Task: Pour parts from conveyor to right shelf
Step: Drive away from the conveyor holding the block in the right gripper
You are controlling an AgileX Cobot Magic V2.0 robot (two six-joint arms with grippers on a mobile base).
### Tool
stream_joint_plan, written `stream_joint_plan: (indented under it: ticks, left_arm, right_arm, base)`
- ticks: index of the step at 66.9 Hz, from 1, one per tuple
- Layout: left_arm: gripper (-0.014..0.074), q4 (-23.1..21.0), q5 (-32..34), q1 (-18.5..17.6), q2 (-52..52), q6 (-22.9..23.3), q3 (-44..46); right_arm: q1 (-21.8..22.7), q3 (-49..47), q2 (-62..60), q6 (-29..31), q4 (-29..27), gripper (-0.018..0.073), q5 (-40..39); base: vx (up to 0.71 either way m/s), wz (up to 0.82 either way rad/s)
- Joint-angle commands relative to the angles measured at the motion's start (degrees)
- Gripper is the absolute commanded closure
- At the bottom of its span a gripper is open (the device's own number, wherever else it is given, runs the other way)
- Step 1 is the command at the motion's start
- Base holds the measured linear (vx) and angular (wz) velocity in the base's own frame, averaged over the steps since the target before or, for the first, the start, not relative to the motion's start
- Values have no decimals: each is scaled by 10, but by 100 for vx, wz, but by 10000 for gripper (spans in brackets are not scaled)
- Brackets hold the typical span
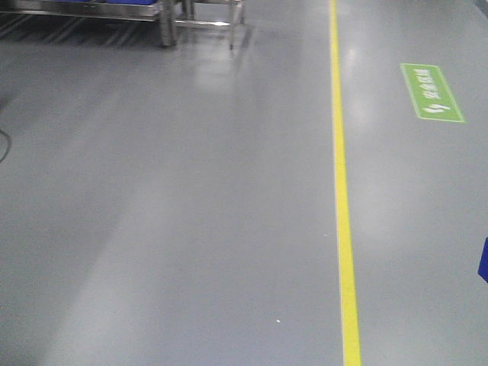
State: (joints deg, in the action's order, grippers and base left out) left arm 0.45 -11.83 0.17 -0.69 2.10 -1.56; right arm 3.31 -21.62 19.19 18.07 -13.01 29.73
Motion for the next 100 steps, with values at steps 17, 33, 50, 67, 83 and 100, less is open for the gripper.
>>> stream_joint_plan:
  ticks: [17, 33, 50, 67, 83, 100]
  left_arm:
    - [603, -5, 46, -3, -6, 5, 11]
    - [603, -5, 46, -3, -6, 5, 11]
    - [603, -5, 46, -3, -6, 5, 11]
    - [603, -5, 46, -3, -6, 5, 11]
    - [603, -5, 46, -3, -6, 5, 11]
    - [603, -5, 45, -3, -6, 5, 11]
  right_arm:
    - [2, -15, 5, 5, -5, 564, -44]
    - [2, -15, 5, 5, -5, 564, -44]
    - [2, -15, 5, 5, -5, 564, -44]
    - [2, -15, 5, 5, -5, 564, -44]
    - [2, -15, 5, 5, -5, 564, -44]
    - [2, -15, 5, 5, -4, 564, -43]
  base:
    - [-16, -45]
    - [-12, -44]
    - [-8, -31]
    - [-2, -9]
    - [2, 6]
    - [6, 10]
